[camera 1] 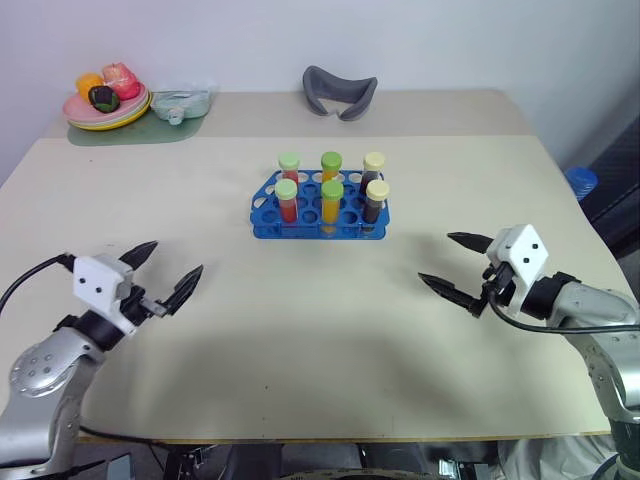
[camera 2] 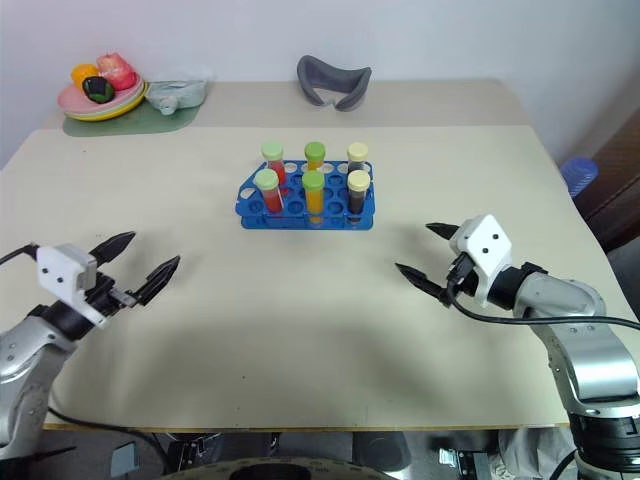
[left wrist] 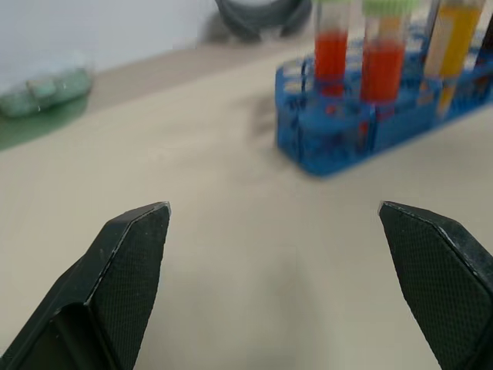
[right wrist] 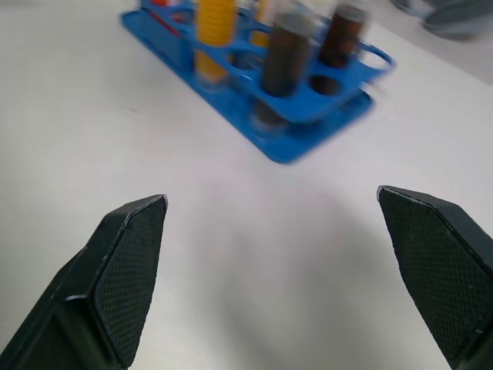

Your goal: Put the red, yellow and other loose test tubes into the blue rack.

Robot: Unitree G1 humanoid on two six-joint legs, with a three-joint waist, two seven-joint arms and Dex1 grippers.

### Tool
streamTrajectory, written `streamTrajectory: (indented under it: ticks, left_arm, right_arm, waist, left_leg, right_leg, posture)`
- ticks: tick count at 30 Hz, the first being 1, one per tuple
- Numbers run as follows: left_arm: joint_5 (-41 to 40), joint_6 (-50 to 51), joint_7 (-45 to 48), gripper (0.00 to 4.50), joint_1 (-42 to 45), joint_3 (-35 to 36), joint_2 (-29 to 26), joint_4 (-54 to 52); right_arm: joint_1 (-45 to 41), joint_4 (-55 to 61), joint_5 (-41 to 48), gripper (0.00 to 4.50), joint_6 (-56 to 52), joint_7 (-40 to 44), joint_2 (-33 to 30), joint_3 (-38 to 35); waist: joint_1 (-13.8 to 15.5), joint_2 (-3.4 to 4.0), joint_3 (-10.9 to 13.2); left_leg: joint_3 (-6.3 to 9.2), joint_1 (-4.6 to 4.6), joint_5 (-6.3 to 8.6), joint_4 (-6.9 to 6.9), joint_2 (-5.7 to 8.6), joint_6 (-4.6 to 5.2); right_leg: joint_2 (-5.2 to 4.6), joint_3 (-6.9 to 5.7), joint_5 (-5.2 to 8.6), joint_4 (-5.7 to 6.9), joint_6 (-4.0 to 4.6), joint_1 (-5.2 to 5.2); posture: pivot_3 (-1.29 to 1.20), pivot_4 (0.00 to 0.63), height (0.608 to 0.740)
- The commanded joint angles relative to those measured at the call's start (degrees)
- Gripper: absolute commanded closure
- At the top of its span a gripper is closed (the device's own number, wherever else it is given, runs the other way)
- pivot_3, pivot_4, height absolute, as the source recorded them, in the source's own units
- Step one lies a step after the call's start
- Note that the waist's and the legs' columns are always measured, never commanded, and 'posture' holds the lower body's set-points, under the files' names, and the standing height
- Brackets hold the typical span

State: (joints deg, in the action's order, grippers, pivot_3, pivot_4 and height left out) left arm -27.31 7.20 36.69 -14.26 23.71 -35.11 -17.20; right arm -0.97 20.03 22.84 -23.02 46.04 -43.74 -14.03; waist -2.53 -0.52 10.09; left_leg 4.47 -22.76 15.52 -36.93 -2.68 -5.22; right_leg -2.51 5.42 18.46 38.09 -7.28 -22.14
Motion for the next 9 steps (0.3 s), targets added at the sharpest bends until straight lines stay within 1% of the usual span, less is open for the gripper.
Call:
streamTrajectory:
  ticks: [1, 4, 9]
  left_arm:
    - [-1.0, -0.8, 1.8, 0.06, -0.4, 2.8, -0.8, -0.2]
    - [-0.8, -0.1, 1.1, 0.06, -0.3, 2.2, -0.2, -1.2]
    - [-1.1, 1.8, -0.3, 0.06, 0.3, 1.3, 1.0, -3.3]
  right_arm:
    - [-1.4, -1.7, 0.1, 0.00, 2.5, 1.0, -0.7, -1.7]
    - [-1.7, -3.7, -0.6, 0.00, 4.1, 1.6, -0.5, -1.4]
    - [-1.9, -3.6, -1.3, 0.00, 4.7, 1.2, 0.7, 0.2]
  waist:
    - [0.0, 0.00, 0.0]
    - [0.0, 0.00, 0.0]
    - [0.0, 0.00, 0.0]
  left_leg:
    - [0.00, 0.00, 0.00, 0.00, 0.00, 0.00]
    - [-0.01, 0.00, 0.00, 0.00, 0.00, 0.00]
    - [-0.02, 0.01, 0.01, 0.02, -0.02, 0.01]
  right_leg:
    - [0.00, 0.00, 0.00, 0.00, 0.00, 0.00]
    - [-0.01, 0.00, 0.00, 0.00, 0.00, 0.00]
    - [0.01, 0.02, 0.00, 0.01, 0.00, -0.02]
  posture:
    - [0.00, 0.150, 0.740]
    - [0.00, 0.150, 0.740]
    - [0.00, 0.150, 0.740]
